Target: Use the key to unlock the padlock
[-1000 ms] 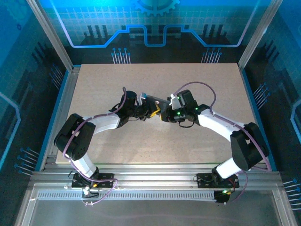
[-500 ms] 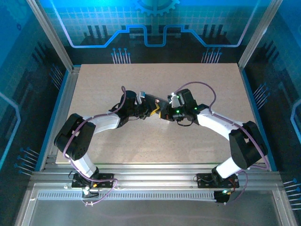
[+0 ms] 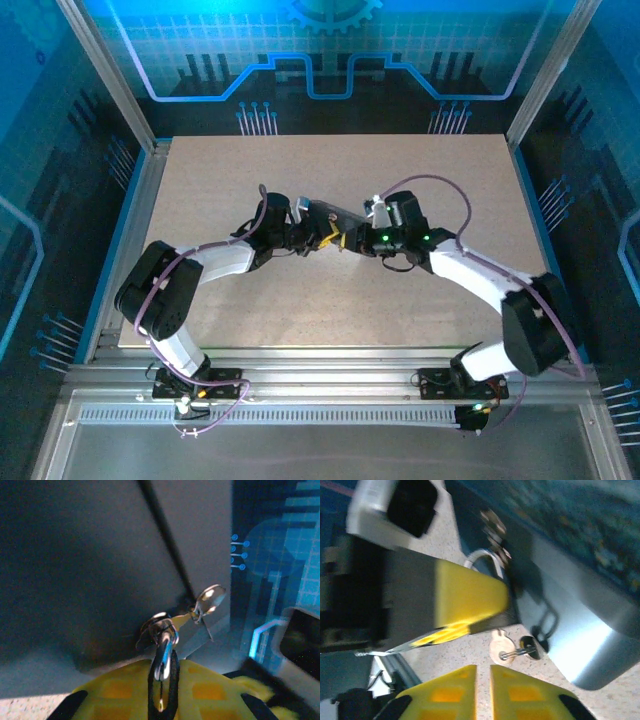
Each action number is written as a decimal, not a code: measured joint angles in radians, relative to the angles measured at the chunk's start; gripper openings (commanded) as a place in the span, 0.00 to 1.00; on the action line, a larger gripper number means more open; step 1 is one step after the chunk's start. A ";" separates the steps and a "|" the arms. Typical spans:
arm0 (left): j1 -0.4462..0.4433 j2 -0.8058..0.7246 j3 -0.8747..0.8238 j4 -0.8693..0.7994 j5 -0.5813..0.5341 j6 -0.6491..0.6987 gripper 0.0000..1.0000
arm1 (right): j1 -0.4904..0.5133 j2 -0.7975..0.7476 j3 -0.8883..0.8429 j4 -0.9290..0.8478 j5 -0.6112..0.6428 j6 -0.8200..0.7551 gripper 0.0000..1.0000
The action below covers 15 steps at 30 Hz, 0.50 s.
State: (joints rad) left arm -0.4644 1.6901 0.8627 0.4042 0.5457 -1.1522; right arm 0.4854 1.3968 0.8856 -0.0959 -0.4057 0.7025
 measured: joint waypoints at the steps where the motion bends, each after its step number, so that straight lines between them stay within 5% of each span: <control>1: 0.003 0.002 0.000 -0.012 0.009 -0.001 0.00 | 0.002 -0.036 0.003 -0.017 0.016 -0.041 0.21; 11: 0.018 0.015 0.000 -0.074 0.044 -0.002 0.00 | 0.092 -0.202 -0.134 -0.061 0.227 -0.407 0.28; 15: 0.018 0.015 0.000 -0.096 0.052 -0.001 0.00 | 0.048 -0.206 -0.176 -0.021 0.201 -0.346 0.28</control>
State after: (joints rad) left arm -0.4469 1.7050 0.8627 0.3080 0.5980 -1.1534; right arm 0.5335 1.1904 0.7097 -0.1173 -0.2043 0.3565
